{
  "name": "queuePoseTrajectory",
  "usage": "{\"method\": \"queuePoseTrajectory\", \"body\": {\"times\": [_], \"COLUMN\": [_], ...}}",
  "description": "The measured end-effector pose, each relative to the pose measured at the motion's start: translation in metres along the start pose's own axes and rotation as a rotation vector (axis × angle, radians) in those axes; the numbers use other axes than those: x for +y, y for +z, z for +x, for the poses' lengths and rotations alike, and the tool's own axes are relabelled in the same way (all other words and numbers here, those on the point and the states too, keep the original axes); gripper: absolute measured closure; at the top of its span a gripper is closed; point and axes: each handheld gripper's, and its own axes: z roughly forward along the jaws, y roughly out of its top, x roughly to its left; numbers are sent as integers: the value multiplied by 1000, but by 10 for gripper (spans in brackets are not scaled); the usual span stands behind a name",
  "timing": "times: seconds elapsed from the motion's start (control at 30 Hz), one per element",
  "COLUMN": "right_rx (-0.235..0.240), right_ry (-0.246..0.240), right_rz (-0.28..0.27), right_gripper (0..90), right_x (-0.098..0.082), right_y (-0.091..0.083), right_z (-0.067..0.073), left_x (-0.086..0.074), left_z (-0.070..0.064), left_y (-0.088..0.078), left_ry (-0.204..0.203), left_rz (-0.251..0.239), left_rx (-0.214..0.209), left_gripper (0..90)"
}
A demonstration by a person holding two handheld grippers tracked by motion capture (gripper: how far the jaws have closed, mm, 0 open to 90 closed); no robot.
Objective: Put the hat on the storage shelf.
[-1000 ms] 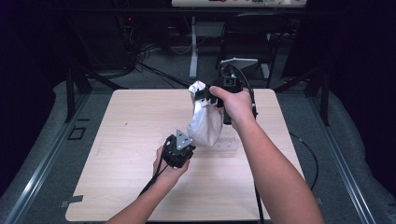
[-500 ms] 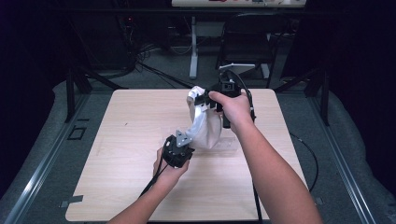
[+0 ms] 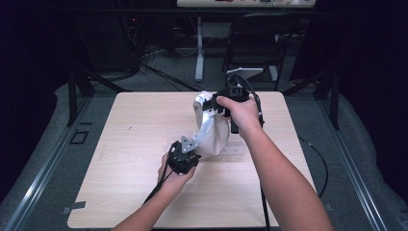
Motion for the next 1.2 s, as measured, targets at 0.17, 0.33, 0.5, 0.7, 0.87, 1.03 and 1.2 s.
{"method": "queuePoseTrajectory", "body": {"times": [0.17,0.33,0.5,0.7,0.87,1.03,1.2], "right_rx": [2,13,18,14,-9,-24,-41], "right_ry": [6,-2,-23,-47,-45,-37,-47], "right_rz": [-21,-30,-42,-54,-62,-56,-60], "right_gripper": [759,702,675,651,641,624,612], "right_x": [-1,-4,-9,-15,-18,-21,-24], "right_y": [-4,-14,-24,-38,-43,-46,-48], "right_z": [-2,-3,-1,-2,-9,-16,-22], "left_x": [-4,-10,-15,-25,-39,-48,-58], "left_z": [-1,3,10,23,37,46,55], "left_y": [-7,-22,-33,-45,-51,-56,-62], "left_ry": [10,5,-13,-41,-46,-63,-77], "left_rz": [-20,-39,-40,-51,-42,-35,-30], "left_rx": [-18,-41,-25,-9,29,37,51], "left_gripper": [644,555,544,527,518,515,511]}}
